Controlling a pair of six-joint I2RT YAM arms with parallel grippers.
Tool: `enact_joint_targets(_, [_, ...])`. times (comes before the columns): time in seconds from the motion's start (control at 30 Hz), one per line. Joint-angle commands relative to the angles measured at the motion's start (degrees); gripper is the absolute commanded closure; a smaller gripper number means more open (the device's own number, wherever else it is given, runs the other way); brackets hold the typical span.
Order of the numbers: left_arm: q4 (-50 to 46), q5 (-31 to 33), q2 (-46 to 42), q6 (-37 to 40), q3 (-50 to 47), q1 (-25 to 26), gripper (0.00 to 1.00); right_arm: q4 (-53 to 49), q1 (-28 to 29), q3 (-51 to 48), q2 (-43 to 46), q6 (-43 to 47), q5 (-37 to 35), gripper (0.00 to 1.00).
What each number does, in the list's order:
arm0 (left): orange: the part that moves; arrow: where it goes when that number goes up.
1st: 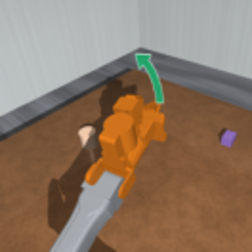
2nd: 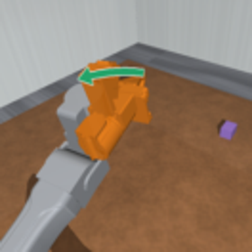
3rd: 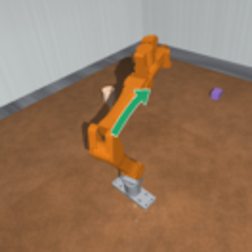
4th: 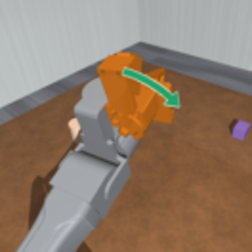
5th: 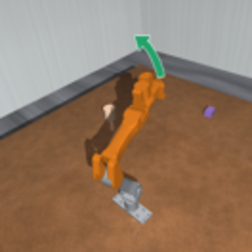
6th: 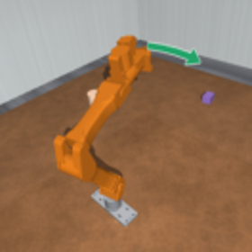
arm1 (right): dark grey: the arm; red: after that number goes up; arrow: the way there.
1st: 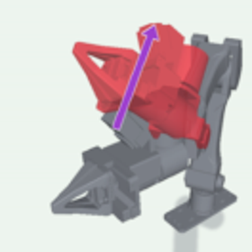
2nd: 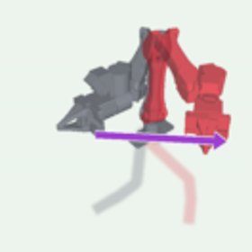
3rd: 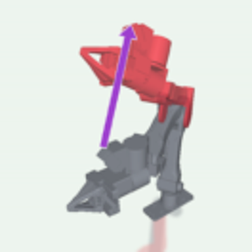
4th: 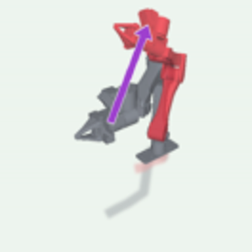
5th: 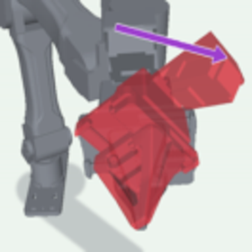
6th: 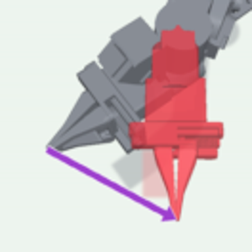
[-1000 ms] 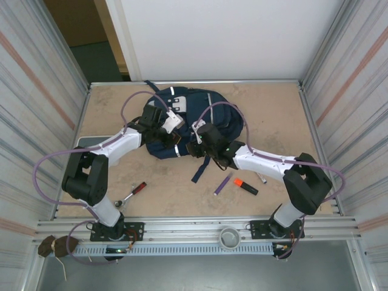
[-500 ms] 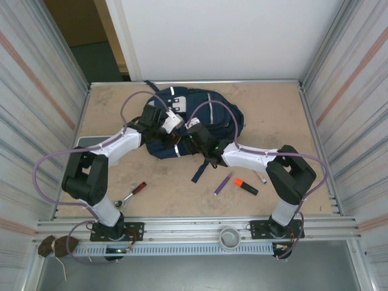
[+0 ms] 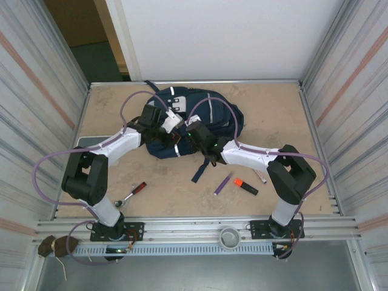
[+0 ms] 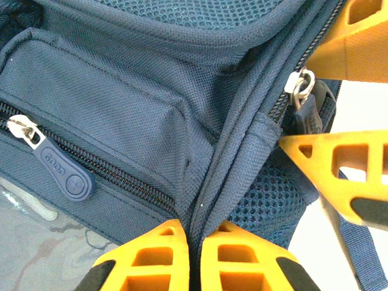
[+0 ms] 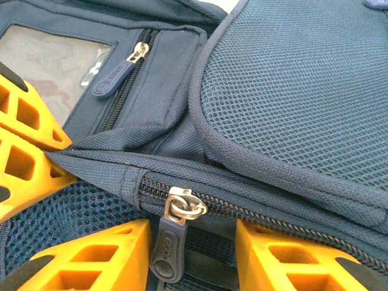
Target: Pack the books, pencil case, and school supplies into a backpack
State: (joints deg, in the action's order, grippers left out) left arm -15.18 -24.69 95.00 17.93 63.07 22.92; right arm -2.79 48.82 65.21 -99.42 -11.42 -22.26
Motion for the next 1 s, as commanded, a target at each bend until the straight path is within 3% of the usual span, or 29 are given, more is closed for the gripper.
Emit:
enact_joint_targets(0.0, [-0.6, -4.3, -1.7, -1.1, 0.8, -0.3, 1.00, -0.5, -0.7, 2.6, 0.1, -0.3, -0.8, 0.65])
enact_joint_targets(0.3, [-1.0, -3.1, -1.3, -0.6, 0.9, -0.3, 1.00, -2.0, -2.0, 3.3, 0.3, -0.6, 1.3, 0.86])
enact_joint_targets(0.5, [-1.5, -1.5, -1.1, 0.0, 1.0, -0.3, 1.00, -2.9, -5.0, 1.5, 2.8, -3.3, 8.5, 0.97])
enact_joint_targets(0.7, [-1.4, -0.6, -1.2, 0.1, 0.7, -0.5, 1.00, -2.9, -9.7, -1.8, 5.2, -6.2, 18.7, 1.00])
enact_joint_targets(0.97, [-0.7, 0.7, -2.5, -0.4, -0.5, -1.9, 1.00, -5.7, -15.3, -5.9, 8.9, -6.3, 21.4, 1.00])
